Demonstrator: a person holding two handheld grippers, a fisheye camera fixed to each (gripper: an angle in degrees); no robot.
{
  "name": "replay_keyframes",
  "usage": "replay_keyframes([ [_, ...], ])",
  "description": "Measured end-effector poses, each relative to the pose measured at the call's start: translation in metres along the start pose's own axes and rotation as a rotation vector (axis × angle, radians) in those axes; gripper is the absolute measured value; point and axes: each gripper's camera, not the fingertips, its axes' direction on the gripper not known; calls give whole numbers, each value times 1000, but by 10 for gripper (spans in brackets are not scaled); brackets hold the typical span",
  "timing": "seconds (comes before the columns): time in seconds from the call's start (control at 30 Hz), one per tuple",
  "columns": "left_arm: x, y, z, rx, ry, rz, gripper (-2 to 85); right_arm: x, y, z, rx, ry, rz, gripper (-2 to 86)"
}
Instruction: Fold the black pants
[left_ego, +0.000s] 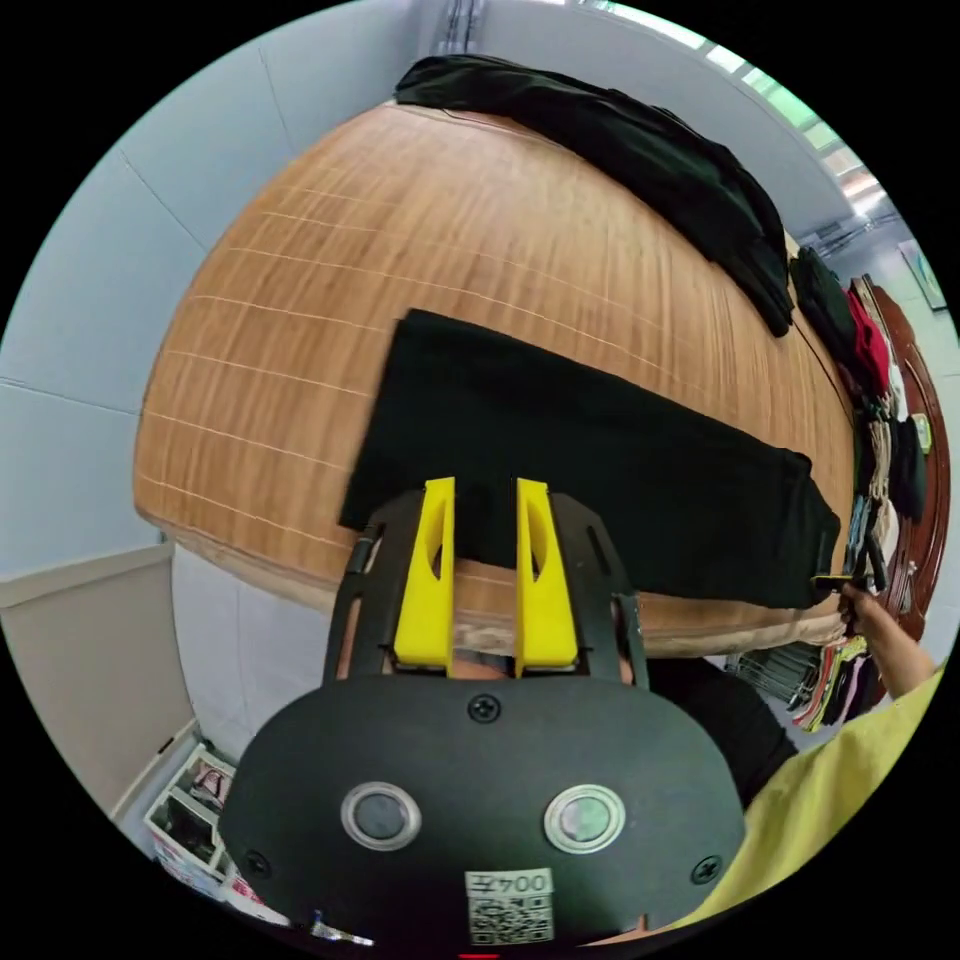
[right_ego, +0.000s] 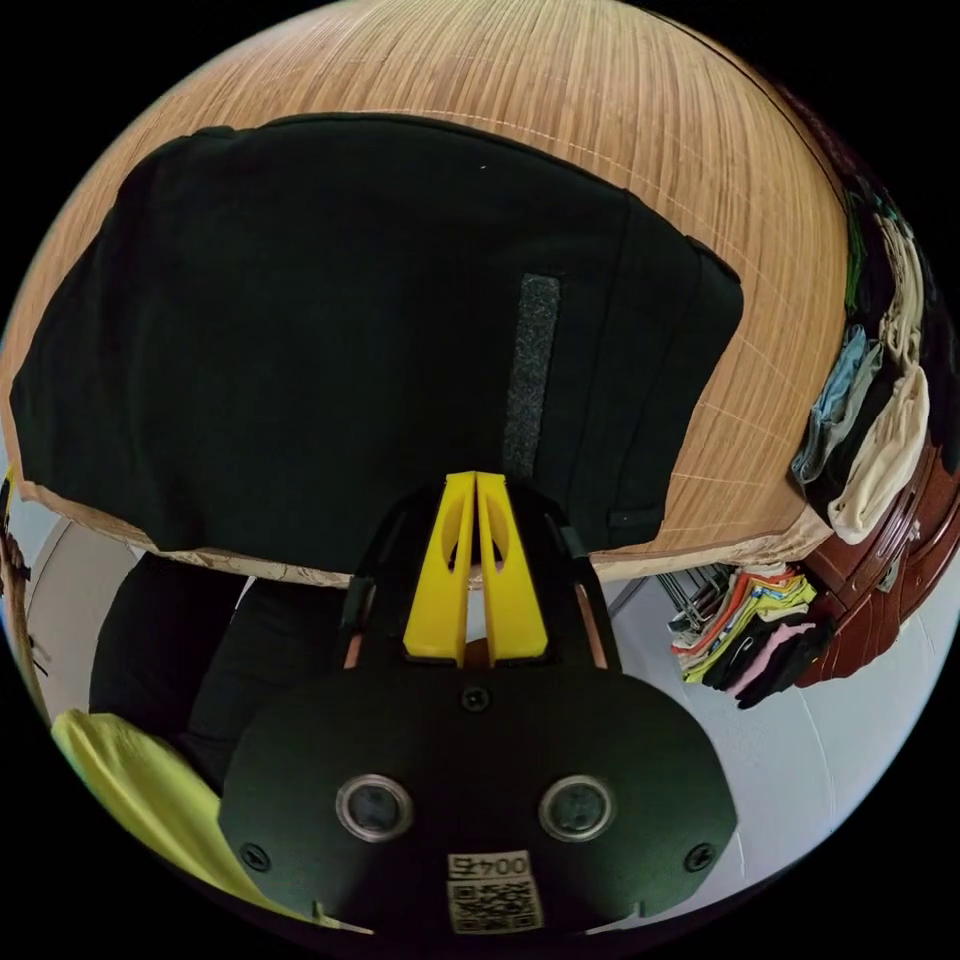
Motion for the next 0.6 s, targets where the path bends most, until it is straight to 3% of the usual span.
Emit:
replay_keyframes([
  [0.27,-114,-61,59,-71,167,197,133,-14,-33,-8,-100,-46,17,-8],
  [0.6,-139,-100,140,-161,236,344,144,-31,-36,-10,-105,-54,35,-8],
])
